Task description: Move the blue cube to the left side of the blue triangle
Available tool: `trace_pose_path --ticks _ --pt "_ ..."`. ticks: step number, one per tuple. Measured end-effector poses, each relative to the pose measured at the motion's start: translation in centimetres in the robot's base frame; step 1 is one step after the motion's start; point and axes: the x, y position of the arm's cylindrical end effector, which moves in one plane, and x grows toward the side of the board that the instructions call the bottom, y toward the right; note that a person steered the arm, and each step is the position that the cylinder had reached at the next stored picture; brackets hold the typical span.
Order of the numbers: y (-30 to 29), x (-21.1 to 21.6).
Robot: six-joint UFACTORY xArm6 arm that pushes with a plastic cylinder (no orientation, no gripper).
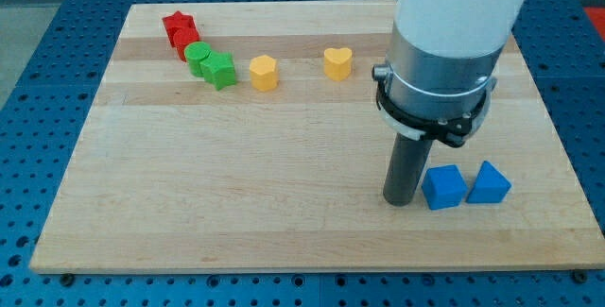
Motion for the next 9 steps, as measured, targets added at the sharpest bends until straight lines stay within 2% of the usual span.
trace_pose_path --ticks 2,6,7,9 --pt "3.2 -1.2" --pt "2.9 -1.9" --pt "2.9 -6.0" --pt "3.0 -20.2"
